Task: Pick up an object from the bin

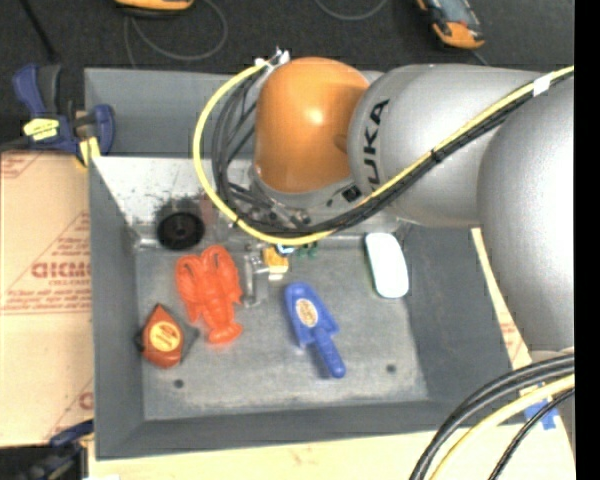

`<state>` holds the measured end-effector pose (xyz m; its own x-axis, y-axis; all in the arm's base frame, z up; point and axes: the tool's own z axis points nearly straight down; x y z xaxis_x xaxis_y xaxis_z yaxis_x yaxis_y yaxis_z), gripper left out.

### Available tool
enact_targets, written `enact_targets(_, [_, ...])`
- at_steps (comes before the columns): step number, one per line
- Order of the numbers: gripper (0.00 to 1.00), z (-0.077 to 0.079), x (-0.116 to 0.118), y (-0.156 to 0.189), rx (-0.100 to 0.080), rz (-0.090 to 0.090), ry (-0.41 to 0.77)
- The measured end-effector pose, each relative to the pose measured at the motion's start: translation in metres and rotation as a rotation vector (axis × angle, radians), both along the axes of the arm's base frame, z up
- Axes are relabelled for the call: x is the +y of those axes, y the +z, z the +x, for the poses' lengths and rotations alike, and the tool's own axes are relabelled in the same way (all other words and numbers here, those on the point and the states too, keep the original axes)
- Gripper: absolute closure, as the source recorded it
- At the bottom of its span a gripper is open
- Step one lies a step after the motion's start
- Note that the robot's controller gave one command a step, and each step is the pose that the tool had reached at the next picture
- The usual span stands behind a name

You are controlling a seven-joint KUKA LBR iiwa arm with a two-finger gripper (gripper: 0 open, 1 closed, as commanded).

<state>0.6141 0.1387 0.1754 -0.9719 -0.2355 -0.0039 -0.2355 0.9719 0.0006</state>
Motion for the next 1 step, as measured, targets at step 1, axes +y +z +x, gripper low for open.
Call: enact_targets(1, [0.0,-0.014,0.0097,-0.0133,-0.001,-0.002,0.278])
